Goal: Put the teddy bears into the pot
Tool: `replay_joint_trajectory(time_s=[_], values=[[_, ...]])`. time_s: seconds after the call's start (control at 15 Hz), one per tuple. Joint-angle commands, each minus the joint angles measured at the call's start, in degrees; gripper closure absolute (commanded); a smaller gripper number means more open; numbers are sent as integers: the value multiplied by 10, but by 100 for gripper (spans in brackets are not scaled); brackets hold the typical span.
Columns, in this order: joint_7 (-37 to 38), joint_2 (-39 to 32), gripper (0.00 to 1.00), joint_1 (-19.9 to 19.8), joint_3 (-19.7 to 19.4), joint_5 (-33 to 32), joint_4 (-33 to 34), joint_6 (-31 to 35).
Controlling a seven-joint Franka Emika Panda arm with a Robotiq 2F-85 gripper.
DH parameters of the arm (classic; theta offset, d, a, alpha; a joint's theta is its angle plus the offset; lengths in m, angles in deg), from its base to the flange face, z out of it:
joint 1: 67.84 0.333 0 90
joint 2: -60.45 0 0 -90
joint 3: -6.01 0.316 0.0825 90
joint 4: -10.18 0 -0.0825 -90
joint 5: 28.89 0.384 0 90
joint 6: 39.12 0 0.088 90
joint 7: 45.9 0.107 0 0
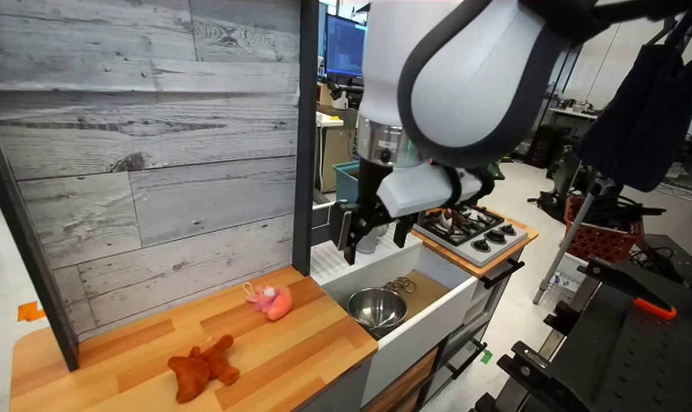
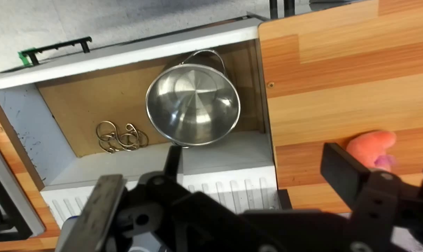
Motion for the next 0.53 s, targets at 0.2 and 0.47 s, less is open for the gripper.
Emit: replay_joint_trajectory(time_s=[0.2,0.47], values=[[-173,33,0,-97,81,94,-52,71],[-221,52,0,-146,139,117,-64,61]])
